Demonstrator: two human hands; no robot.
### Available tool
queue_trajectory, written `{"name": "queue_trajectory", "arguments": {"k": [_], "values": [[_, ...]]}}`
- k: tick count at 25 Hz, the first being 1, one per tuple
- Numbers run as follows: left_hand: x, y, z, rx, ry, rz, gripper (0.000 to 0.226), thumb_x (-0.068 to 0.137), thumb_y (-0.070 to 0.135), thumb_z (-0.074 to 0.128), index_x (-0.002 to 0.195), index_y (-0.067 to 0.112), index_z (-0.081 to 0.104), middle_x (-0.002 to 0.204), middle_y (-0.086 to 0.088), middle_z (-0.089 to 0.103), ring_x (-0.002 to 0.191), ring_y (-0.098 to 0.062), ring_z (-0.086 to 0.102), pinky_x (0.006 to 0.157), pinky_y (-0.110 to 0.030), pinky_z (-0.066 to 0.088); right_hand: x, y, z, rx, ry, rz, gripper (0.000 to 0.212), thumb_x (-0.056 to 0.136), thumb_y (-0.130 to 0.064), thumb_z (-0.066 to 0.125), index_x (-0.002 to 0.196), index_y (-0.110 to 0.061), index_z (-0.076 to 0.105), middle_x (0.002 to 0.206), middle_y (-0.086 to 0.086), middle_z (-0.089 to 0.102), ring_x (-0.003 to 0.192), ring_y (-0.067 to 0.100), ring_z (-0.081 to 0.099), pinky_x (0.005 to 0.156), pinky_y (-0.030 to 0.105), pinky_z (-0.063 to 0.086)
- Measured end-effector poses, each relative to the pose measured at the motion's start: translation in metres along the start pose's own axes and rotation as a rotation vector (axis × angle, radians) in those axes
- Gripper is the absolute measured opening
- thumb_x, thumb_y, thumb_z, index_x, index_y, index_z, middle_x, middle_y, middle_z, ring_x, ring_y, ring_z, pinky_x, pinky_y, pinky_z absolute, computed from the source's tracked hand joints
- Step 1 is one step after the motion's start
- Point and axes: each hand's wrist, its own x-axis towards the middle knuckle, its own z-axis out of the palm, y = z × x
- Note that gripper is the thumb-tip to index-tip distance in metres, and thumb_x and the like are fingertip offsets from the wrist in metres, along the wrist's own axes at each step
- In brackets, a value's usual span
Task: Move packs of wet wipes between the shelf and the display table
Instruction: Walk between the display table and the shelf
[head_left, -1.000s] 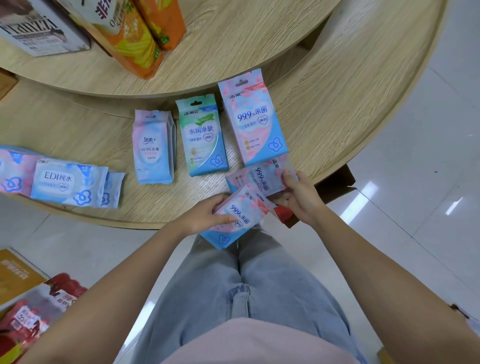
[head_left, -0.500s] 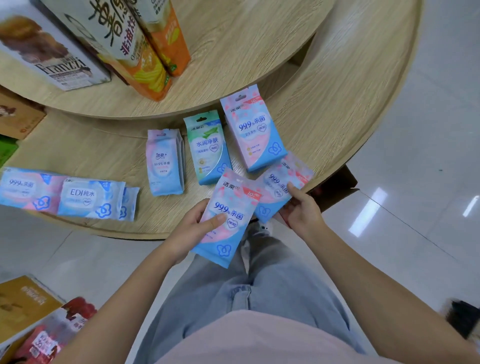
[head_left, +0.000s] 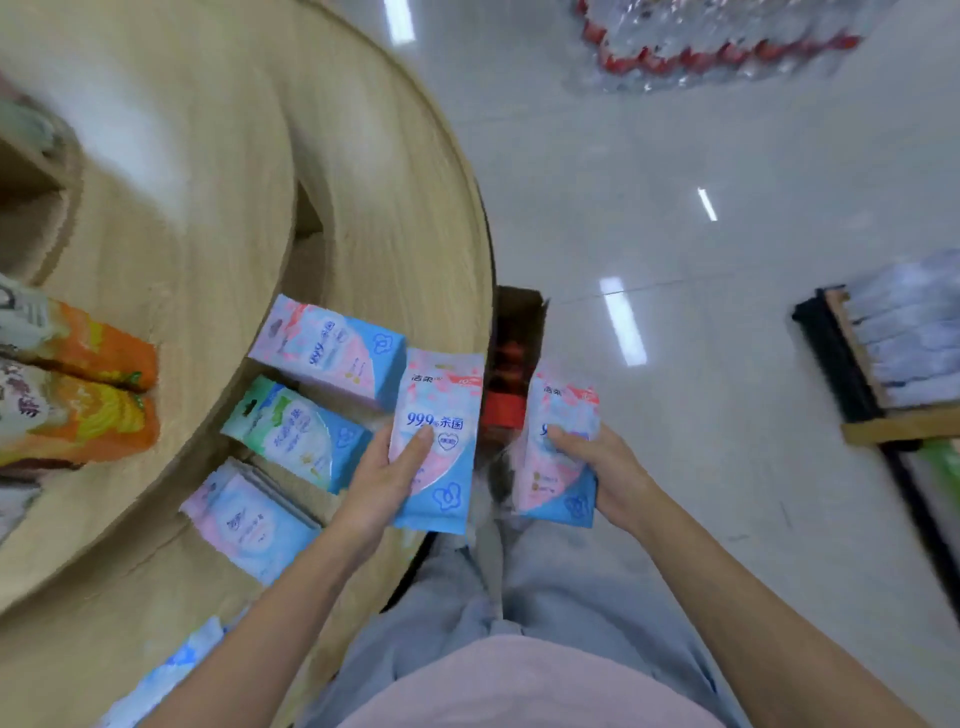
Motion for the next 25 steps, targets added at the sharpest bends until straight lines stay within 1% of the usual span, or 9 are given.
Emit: {"name": "queue_trajectory", "arguments": {"k": [3,5,7,9,13,16,20,23,25], "values": [[0.002,0.012,0.046,0.193,-0.213,0.032,0.014,0.095,0.029,0.054,0.105,0.023,0.063,0.096,0.006,0.074,0.080,-0.006,0.071,0.068,-0.020,0.054,-0.054,0.031,-0.047,0.014,0.297,-0.114,0.032,0.075,-0.004,0.076,0.104,-0.011,0.065,0.099,0.014,0.072,0.077,0.022,0.070,0.074,0.037,0.058],[-0.001,0.007,0.086,0.315,-0.357,0.042,0.009,0.095,0.027,0.055,0.098,0.021,0.062,0.087,0.006,0.073,0.071,-0.003,0.070,0.060,-0.017,0.054,-0.091,0.054,-0.078,0.062,0.491,-0.145,0.032,0.077,-0.007,0.076,0.106,-0.013,0.065,0.102,0.012,0.073,0.082,0.023,0.070,0.080,0.039,0.056],[-0.008,0.001,0.135,0.436,-0.497,0.051,0.015,0.093,0.031,0.060,0.100,0.018,0.064,0.093,-0.001,0.074,0.080,-0.012,0.072,0.070,-0.028,0.058,-0.129,0.077,-0.112,0.158,0.671,-0.175,0.027,0.079,-0.009,0.075,0.102,-0.018,0.065,0.094,0.003,0.074,0.077,0.017,0.070,0.074,0.032,0.057],[-0.017,-0.008,0.185,0.562,-0.606,0.058,0.029,0.090,0.038,0.061,0.105,0.014,0.064,0.100,-0.005,0.074,0.088,-0.020,0.072,0.074,-0.032,0.057,-0.160,0.098,-0.142,0.279,0.786,-0.198,0.028,0.078,-0.011,0.076,0.103,-0.018,0.066,0.093,0.003,0.074,0.078,0.019,0.071,0.076,0.035,0.057],[-0.050,-0.034,0.298,0.678,-0.764,0.067,0.028,0.091,0.034,0.061,0.107,0.011,0.063,0.100,-0.005,0.072,0.088,-0.018,0.070,0.068,-0.020,0.054,-0.214,0.128,-0.213,0.506,0.957,-0.242,0.036,0.076,-0.008,0.076,0.110,-0.010,0.065,0.101,0.013,0.073,0.089,0.032,0.071,0.084,0.047,0.057],[-0.080,-0.052,0.371,0.715,-0.831,0.053,0.021,0.092,0.028,0.060,0.105,0.011,0.063,0.094,-0.002,0.072,0.073,-0.008,0.070,0.058,-0.015,0.051,-0.250,0.130,-0.271,0.608,1.044,-0.266,0.038,0.072,-0.008,0.080,0.107,-0.008,0.065,0.101,0.016,0.073,0.088,0.034,0.070,0.083,0.048,0.056],[-0.115,-0.077,0.449,0.758,-0.899,0.015,0.017,0.092,0.028,0.060,0.102,0.014,0.064,0.099,-0.006,0.074,0.086,-0.023,0.072,0.077,-0.041,0.058,-0.297,0.109,-0.354,0.643,1.147,-0.363,0.050,0.062,-0.015,0.083,0.108,-0.008,0.064,0.103,0.016,0.072,0.091,0.033,0.070,0.086,0.048,0.056],[-0.135,-0.086,0.510,0.781,-0.950,0.001,0.016,0.092,0.027,0.060,0.099,0.014,0.064,0.097,-0.007,0.074,0.086,-0.026,0.072,0.078,-0.044,0.057,-0.330,0.090,-0.409,0.666,1.195,-0.460,0.043,0.069,-0.009,0.081,0.109,-0.008,0.063,0.099,0.011,0.073,0.082,0.025,0.071,0.077,0.037,0.059],[-0.145,-0.088,0.559,0.789,-0.989,0.016,0.017,0.092,0.028,0.060,0.100,0.014,0.063,0.096,-0.006,0.074,0.085,-0.025,0.072,0.076,-0.042,0.058,-0.348,0.077,-0.444,0.671,1.221,-0.508,0.033,0.075,-0.006,0.077,0.105,-0.010,0.065,0.097,0.010,0.073,0.082,0.025,0.071,0.077,0.037,0.058]]}}
